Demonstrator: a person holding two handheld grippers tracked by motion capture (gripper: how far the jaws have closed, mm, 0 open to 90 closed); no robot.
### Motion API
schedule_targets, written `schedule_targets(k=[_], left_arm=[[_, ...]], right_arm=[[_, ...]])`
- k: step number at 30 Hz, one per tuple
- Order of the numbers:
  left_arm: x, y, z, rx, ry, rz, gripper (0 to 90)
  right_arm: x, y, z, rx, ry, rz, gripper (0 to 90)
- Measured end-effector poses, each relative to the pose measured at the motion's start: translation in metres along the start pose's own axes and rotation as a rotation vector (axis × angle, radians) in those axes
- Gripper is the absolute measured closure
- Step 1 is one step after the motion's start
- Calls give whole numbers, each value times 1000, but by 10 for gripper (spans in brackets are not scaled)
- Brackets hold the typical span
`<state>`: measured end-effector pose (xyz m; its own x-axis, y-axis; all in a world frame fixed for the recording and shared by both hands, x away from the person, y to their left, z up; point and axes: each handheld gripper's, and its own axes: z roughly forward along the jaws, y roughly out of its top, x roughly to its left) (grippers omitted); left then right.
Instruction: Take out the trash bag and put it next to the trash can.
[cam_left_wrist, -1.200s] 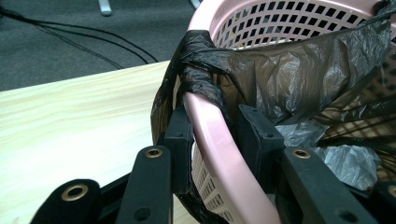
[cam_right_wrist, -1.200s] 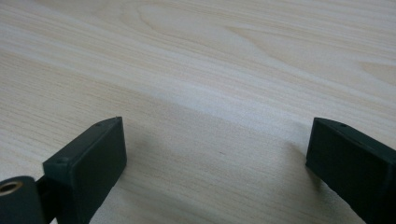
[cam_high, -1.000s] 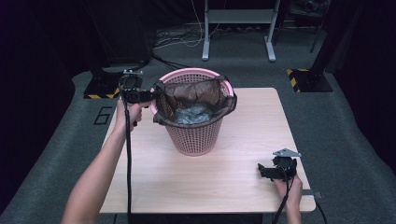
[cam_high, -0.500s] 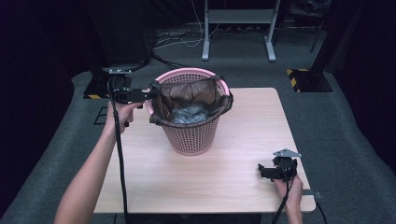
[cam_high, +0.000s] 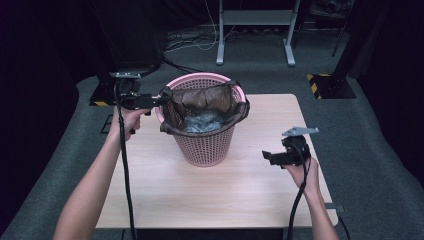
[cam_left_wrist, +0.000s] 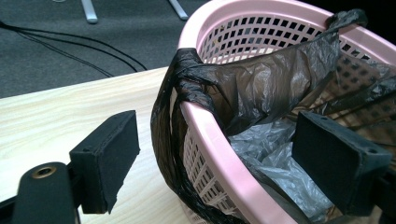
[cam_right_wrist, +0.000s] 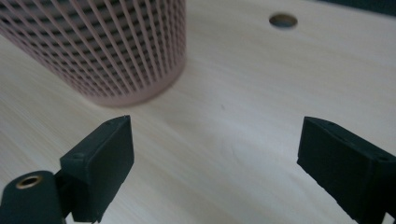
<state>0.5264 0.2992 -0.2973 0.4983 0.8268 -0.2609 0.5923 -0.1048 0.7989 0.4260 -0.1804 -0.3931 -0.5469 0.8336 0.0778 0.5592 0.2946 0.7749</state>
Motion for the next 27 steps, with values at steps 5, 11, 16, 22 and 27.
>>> schedule_targets(k=[5, 11, 16, 22, 27], left_arm=[[-1, 4, 2, 5, 7, 17, 176], [-5, 10, 8, 19, 19, 34, 204], [-7, 14, 13, 18, 33, 41, 243], [-7, 17, 21, 17, 45, 42, 315], [-6, 18, 27, 30, 55, 41, 358]], right_arm=[[9, 51, -10, -55, 39, -47, 137], [10, 97, -11, -74, 65, -67, 142], [14, 135, -9, -95, 62, -88, 168], [19, 172, 11, -74, 51, -114, 251], [22, 194, 33, -52, 41, -128, 354]])
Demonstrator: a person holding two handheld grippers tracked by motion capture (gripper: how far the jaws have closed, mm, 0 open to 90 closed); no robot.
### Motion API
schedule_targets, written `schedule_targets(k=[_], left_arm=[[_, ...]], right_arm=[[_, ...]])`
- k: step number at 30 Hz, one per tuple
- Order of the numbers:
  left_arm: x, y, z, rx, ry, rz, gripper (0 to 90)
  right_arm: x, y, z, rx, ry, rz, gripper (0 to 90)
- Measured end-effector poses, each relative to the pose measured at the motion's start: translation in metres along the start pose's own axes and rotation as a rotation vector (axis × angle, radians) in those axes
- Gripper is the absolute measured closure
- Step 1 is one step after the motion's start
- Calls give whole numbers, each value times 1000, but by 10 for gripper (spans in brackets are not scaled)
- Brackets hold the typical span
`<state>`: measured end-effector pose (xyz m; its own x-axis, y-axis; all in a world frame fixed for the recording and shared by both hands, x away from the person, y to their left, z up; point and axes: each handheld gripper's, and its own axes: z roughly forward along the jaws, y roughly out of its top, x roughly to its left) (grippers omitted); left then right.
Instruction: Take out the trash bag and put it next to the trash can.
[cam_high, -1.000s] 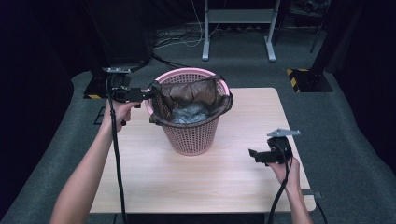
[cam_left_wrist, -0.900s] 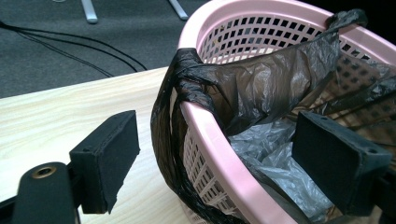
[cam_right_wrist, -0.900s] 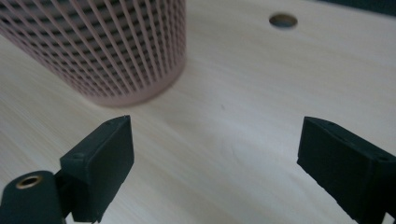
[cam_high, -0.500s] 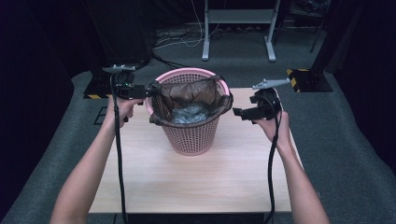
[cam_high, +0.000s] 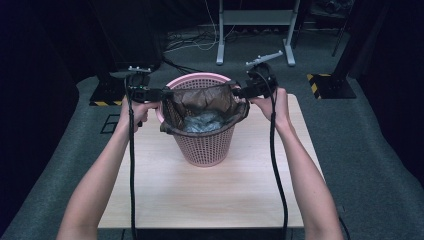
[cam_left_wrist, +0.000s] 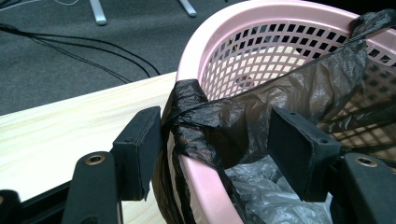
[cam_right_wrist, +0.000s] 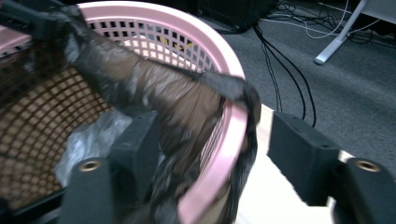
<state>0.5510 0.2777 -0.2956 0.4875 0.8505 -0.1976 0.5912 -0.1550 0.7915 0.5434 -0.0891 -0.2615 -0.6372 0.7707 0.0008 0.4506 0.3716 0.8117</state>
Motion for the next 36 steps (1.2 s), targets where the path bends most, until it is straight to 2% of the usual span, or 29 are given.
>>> schedule_targets(k=[4, 6, 8, 11, 15, 19, 24, 25, 27, 30, 36], left_arm=[[-1, 0, 3, 12, 4, -2, 375], [-3, -1, 3, 5, 6, -1, 392], [-4, -1, 4, -3, 10, -4, 425], [-5, -1, 3, -6, 22, -14, 453], [-5, -2, 2, -13, 32, -26, 503], [-8, -4, 3, -13, 61, -43, 536], [-11, -6, 4, -39, 91, -68, 541], [-12, -7, 4, -44, 95, -72, 543], [-13, -7, 5, -44, 97, -72, 542], [-14, -8, 5, -43, 94, -72, 525], [-14, -10, 1, -37, 69, -56, 417]], right_arm=[[-5, 12, 18, 6, -27, -7, 404], [-7, 16, 26, 18, -28, -1, 401], [-9, 19, 34, 29, -50, 9, 403], [-13, 22, 42, 41, -57, 34, 511], [-16, 21, 46, 63, -47, 39, 656], [-13, 19, 38, 39, -37, 43, 714], [-7, 12, 27, 61, -57, 14, 783], [-5, 10, 24, 60, -57, 5, 863], [-3, 9, 15, 41, -41, 8, 890], [4, 6, 2, 43, -14, -3, 898], [25, 1, -25, 24, 26, -50, 899]])
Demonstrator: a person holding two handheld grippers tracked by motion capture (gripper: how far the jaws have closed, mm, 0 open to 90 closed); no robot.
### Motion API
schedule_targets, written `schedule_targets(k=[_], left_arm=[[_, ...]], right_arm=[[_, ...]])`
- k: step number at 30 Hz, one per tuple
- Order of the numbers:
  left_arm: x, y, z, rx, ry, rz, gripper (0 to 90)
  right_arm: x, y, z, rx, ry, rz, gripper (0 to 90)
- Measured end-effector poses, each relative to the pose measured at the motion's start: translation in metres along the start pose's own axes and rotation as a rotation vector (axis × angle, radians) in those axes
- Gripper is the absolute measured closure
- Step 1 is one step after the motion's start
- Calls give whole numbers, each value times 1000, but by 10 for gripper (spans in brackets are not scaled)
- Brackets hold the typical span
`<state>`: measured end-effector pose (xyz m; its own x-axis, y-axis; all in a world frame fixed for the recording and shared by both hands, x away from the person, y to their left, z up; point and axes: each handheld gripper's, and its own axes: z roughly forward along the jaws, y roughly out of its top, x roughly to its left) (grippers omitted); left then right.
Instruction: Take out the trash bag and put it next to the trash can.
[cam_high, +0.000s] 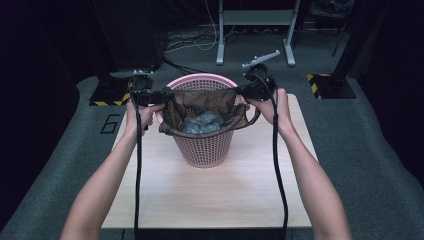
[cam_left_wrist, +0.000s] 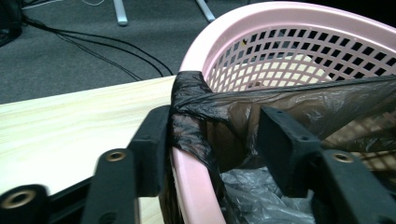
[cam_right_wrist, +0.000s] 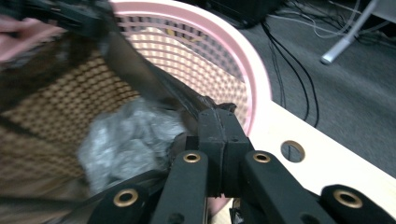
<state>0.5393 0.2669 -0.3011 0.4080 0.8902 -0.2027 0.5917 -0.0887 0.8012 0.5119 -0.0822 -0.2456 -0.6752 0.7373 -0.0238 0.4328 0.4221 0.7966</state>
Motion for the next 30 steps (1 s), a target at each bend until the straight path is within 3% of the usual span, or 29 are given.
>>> schedule_targets(k=[5, 10, 16, 23, 27, 30], left_arm=[[-1, 0, -11, -22, -11, 18, 336], [-10, 3, -24, -53, -25, 91, 287], [-35, 9, -32, -68, -120, 189, 278], [-70, 18, -18, -33, -203, 302, 287], [-84, 23, -3, -14, -189, 333, 333], [-88, 26, 5, -14, -180, 340, 447]], right_arm=[[16, 1, -14, -29, 37, -35, 900], [30, 8, -19, -56, 78, -53, 900], [42, 27, -12, -71, 110, -58, 900], [54, 51, 7, -72, 134, -56, 900], [56, 59, 18, -69, 163, -33, 900], [53, 60, 24, -70, 178, -14, 900]])
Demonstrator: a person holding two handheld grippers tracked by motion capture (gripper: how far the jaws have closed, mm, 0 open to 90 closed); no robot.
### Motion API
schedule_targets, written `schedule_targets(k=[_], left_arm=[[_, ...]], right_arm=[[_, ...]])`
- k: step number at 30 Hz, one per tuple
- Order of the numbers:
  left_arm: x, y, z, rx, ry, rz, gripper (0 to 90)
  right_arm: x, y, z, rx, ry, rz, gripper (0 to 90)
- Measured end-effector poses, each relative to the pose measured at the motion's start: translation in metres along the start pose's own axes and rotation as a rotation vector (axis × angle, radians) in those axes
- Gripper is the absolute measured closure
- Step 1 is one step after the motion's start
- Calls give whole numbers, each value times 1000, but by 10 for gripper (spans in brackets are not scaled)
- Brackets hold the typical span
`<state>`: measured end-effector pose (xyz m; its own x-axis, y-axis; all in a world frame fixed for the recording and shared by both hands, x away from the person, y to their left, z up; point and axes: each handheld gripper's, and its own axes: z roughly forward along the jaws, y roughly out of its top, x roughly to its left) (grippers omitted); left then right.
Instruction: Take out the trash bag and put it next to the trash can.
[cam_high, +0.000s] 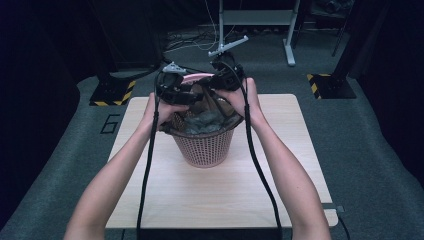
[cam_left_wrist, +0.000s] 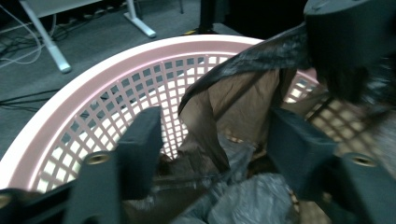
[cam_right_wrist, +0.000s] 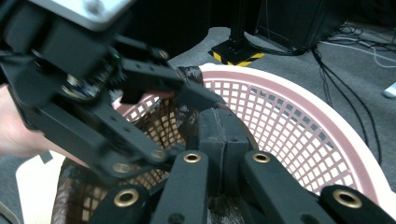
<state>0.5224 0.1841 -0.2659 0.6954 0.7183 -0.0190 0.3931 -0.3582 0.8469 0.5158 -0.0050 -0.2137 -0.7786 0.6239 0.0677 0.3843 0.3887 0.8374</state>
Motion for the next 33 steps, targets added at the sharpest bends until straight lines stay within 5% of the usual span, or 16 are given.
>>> schedule_targets(k=[8, 11, 15, 19, 24, 28, 33], left_arm=[[3, 6, 11, -6, -2, -15, 894], [4, 8, 10, -19, 9, -22, 900], [11, 9, 4, -45, 41, -48, 900], [23, 7, -7, -66, 58, -77, 900], [35, 4, -19, -85, 75, -108, 900], [43, 2, -27, -99, 90, -123, 900], [49, -4, -32, -114, 38, -143, 900]], right_arm=[[-6, -2, 1, -32, 61, 39, 900], [-6, -4, -3, -40, 59, 35, 896], [-10, -9, -9, -21, 22, 36, 704], [-11, -22, -13, 48, -74, 16, 490], [-16, -43, -13, 144, -167, 14, 385], [-21, -57, -12, 225, -164, 26, 451], [-21, -59, -17, 214, -131, 18, 814]])
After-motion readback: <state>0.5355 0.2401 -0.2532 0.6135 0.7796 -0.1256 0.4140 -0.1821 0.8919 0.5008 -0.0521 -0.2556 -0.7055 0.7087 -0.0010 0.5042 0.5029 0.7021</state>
